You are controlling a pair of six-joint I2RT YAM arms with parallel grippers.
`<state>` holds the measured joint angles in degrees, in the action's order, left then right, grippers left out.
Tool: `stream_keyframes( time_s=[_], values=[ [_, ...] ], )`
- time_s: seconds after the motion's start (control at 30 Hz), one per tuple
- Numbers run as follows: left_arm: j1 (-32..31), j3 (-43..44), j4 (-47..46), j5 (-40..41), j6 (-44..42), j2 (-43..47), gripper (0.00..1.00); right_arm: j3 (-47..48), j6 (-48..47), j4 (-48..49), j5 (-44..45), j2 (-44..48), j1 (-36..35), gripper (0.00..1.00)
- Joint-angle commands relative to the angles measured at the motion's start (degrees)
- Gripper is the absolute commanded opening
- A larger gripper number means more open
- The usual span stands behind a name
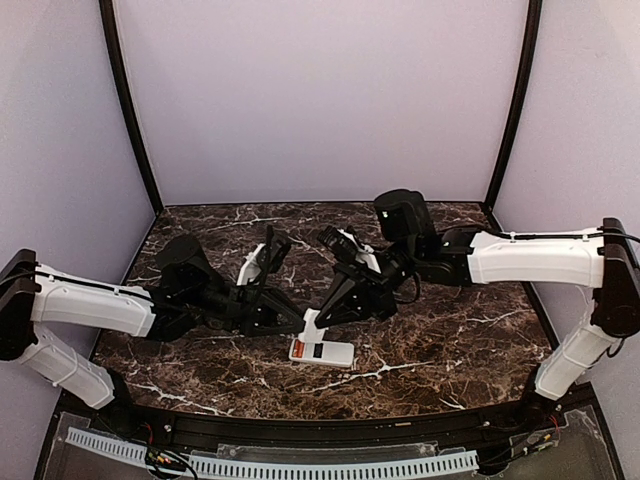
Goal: Load the batteries into the remote control
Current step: Pass from the left arm to the right, then pass from the right arm to the left
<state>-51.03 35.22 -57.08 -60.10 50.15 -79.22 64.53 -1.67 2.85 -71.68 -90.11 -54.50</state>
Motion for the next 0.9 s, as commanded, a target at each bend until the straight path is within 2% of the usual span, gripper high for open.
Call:
stream_keyframes(
  time_s=[0.0, 0.07, 0.13, 0.23, 0.37, 0.57, 0.7, 0.73, 0.77, 0.83, 0.87],
  values=[
    [-0.1, 2.5, 20.2, 5.9, -14.2, 6.1, 0.39, 1.3, 2.2, -1.0, 4.4, -0.8, -0.3, 0.0],
    [-0.2, 3.7, 28.8, 9.0, -19.5, 7.9, 0.43, 1.9, 3.8, -2.2, 6.5, -1.3, 0.0, 0.0],
    [-0.3, 4.4, 32.9, 11.4, -22.2, 8.8, 0.43, 3.2, 4.1, -4.6, 7.4, -2.1, 0.3, 0.0],
    [-0.3, 4.8, 34.2, 12.2, -22.9, 8.6, 0.38, 4.6, 4.9, -6.5, 8.3, -3.3, 0.4, 0.0],
    [-0.3, 5.1, 33.6, 11.1, -22.8, 7.5, 0.27, 5.9, 6.7, -6.7, 9.0, -4.3, 1.0, 0.0],
    [-0.4, 4.2, 33.5, 10.9, -22.6, 7.3, 0.24, 6.4, 9.4, -6.5, 8.2, -4.1, 2.8, 0.0],
    [-0.3, 4.2, 33.6, 11.7, -22.8, 7.3, 0.08, 6.8, 10.1, -6.9, 7.3, -4.8, 2.9, 0.0],
    [-0.4, 4.2, 33.6, 12.2, -22.9, 7.3, 0.03, 6.8, 10.2, -6.9, 7.1, -4.9, 2.9, 0.05],
    [-0.3, 4.1, 33.4, 12.5, -22.8, 7.4, 0.02, 6.8, 10.2, -7.0, 7.1, -4.8, 3.0, 0.15],
    [-0.2, 3.8, 32.3, 13.6, -22.4, 7.6, 0.01, 6.3, 10.4, -6.7, 6.9, -4.4, 3.4, 0.28],
    [-0.1, 3.3, 31.3, 14.2, -22.2, 7.7, 0.0, 6.0, 10.7, -6.7, 7.2, -3.9, 3.7, 0.38]
  ],
)
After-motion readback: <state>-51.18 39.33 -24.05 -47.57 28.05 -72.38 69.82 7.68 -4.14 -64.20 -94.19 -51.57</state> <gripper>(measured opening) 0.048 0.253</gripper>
